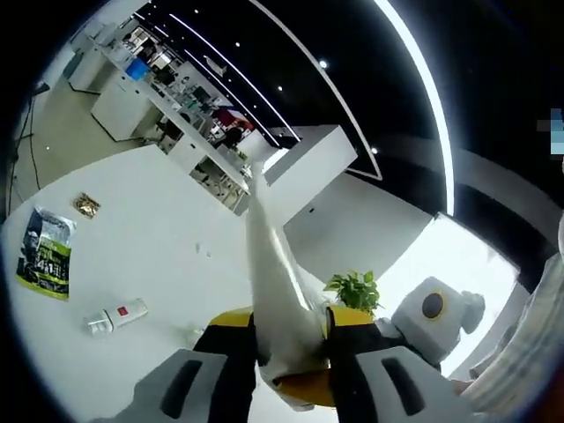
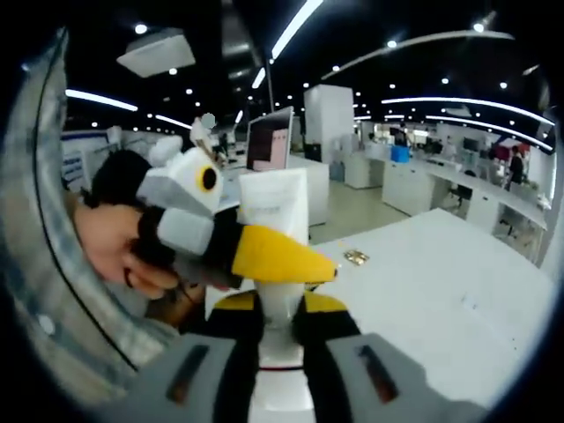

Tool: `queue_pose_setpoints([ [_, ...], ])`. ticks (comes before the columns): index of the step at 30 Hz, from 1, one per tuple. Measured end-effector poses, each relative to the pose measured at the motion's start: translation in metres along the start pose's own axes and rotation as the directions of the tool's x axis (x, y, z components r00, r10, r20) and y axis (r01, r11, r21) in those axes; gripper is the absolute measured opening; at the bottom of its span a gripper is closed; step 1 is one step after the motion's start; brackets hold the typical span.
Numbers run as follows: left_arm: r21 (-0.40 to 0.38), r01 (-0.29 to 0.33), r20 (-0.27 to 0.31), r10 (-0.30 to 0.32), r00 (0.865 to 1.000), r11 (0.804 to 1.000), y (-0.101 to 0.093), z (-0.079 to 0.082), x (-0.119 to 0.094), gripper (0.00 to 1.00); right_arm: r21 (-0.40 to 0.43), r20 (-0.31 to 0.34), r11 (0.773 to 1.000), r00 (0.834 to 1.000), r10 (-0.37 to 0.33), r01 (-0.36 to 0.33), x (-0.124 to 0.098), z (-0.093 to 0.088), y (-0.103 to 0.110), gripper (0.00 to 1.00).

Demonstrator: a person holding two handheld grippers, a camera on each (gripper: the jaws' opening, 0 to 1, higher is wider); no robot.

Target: Arrange the skincare products in the storage area until every visible bottle or jar stands upright without overlapping.

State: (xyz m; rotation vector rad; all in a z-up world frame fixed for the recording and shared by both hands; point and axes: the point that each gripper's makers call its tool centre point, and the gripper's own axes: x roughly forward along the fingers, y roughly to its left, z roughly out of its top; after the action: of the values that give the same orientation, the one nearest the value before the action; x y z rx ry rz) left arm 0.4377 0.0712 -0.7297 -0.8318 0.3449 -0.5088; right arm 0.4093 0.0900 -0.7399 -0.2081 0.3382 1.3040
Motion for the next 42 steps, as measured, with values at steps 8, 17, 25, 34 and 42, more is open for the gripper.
queue_pose_setpoints([
  [8, 0.018, -0.005, 0.013, 0.005, 1.0, 1.0, 0.002, 0.003, 0.005, 0.3, 0.027, -0.008, 0.999, 0.999, -0.043, 0.044, 0.001, 0.0, -0.006, 0.16],
  [17, 0.09, 0.009, -0.022, -0.007, 1.0, 0.996, 0.002, 0.013, 0.02, 0.21, 0.12, 0.007, 0.985, 0.992, -0.129, 0.127, 0.004, 0.004, -0.02, 0.23],
  [25, 0.162, 0.061, -0.047, -0.054, 0.997, 0.985, -0.009, 0.024, 0.031, 0.16, 0.079, 0.037, 0.979, 0.981, -0.19, 0.187, -0.003, 0.016, -0.035, 0.3],
  [34, 0.218, 0.068, -0.05, -0.058, 0.997, 0.974, -0.01, 0.035, 0.026, 0.16, -0.038, 0.048, 0.988, 0.988, -0.148, 0.15, 0.004, 0.029, -0.033, 0.31],
  [42, 0.263, 0.066, -0.104, -0.039, 0.994, 0.963, -0.006, 0.029, 0.027, 0.17, 0.01, 0.016, 0.993, 0.993, -0.115, 0.115, -0.02, 0.011, -0.038, 0.34],
])
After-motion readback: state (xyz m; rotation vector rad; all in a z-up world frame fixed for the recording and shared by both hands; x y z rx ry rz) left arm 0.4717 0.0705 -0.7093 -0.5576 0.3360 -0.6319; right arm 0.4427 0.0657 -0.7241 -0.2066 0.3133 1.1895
